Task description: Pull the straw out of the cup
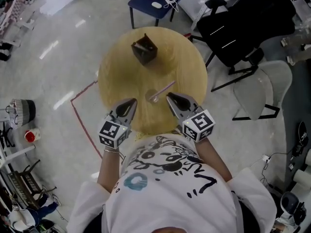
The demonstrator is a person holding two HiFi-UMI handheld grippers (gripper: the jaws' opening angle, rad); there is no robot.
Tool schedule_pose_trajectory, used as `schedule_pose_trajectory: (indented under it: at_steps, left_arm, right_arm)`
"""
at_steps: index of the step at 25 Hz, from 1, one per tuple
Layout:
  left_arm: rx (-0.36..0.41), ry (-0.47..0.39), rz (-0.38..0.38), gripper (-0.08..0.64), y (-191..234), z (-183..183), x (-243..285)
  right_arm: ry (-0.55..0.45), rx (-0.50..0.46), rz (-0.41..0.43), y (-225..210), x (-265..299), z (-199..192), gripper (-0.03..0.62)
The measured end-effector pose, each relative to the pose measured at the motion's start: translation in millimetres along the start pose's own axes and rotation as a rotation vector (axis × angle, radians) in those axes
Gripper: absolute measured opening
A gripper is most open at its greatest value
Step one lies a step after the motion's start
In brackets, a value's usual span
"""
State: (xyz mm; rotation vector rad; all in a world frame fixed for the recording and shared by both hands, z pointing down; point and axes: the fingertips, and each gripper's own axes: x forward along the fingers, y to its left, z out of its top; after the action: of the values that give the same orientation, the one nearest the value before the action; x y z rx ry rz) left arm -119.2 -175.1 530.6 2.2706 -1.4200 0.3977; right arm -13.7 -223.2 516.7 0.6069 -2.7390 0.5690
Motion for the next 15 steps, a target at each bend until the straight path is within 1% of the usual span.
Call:
schedule_pose_trajectory:
  at_steps: [3, 5, 12, 15]
  left_arm:
    - [-0.033, -0.006, 0.013, 0.015, 2.6, 0.8, 3.6]
    - [-0.041, -0.012, 0.017, 0.017, 3.8, 4.8, 6.0]
    - [-0.013, 0.020, 0.034, 0.017, 15.0, 3.1, 14.3]
    - [-0.013, 0.026, 0.029, 0.017, 18.0, 6.0, 14.3]
  right_arm:
    - [0.016, 0.002, 0.026, -0.7, 3.2, 1.6, 0.031]
    - [0.018, -0.001, 0.043, -1.6, 5.7, 3.9, 0.031]
    - [0.065, -0.023, 0.086, -1.5, 18.6, -2.8, 0.032]
    - [0.075, -0.025, 0.074, -0.4, 22.5, -4.1, 0.040]
